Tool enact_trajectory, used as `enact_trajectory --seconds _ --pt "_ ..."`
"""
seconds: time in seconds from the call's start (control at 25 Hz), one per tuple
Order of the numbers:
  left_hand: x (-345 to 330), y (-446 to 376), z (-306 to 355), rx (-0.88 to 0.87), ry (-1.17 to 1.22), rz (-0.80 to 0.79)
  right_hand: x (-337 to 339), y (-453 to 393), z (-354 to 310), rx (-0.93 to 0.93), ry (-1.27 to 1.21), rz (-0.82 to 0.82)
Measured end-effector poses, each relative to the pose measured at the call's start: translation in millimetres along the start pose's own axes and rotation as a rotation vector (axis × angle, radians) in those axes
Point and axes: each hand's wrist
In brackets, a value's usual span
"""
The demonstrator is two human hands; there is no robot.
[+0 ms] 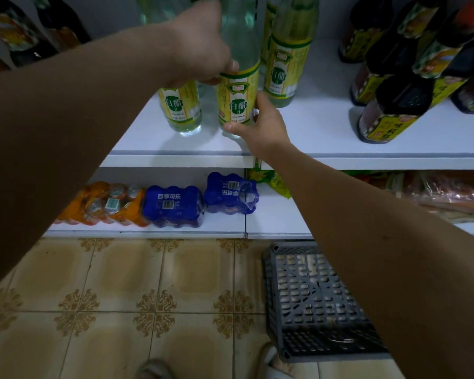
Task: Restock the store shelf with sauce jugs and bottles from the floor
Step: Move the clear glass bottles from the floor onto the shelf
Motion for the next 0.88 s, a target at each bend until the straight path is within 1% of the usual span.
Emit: enact_trajectory --seconds 0.08,0.16,0.24,0.44,0.52,0.72,0.76,0.8,0.88 --pt "-5.6 -2.4 -3.4 0.013 0.092 0.005 -2.6 -0.5 1.7 -0.021 0.016 0.009" --pt "-10.8 -0.3 -5.9 0.029 0.082 0.024 -5.4 1.3 2.3 -0.038 0.04 0.02" --pt "-12.5 2.8 -0.7 0.04 0.123 0.048 -7.2 2.1 1.5 -0.054 0.057 0.025" --pt "-27.1 10.2 12.2 0.024 0.166 0.222 -5.9 10.8 -3.3 -0.054 0.12 0.011" --pt "-29.7 13.0 14.7 0.019 0.161 0.258 -3.3 16.0 -3.3 -0.06 0.156 -0.026" --pt "-28.5 21.9 17.1 0.048 0.133 0.222 -3.5 29.2 -7.5 -0.059 0.09 -0.051" --pt "-28.1 27.8 14.9 0.038 0.1 0.238 -4.0 31.1 -9.6 -0.059 0.075 -0.046" --pt "-28.2 37.1 11.0 0.032 0.058 0.305 -4.0 32.0 -12.0 -0.053 0.057 -0.038" --pt "-30.7 56.7 -3.9 0.046 -0.032 0.6 -2.5 31.8 -17.8 -0.042 0.04 -0.025"
Point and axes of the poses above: each hand's wrist, its own y-axis away from the middle knuckle, its own x-axis out of the back of the hand, z = x × y, and after that the axes turned 14 degrees about -y, right-handed
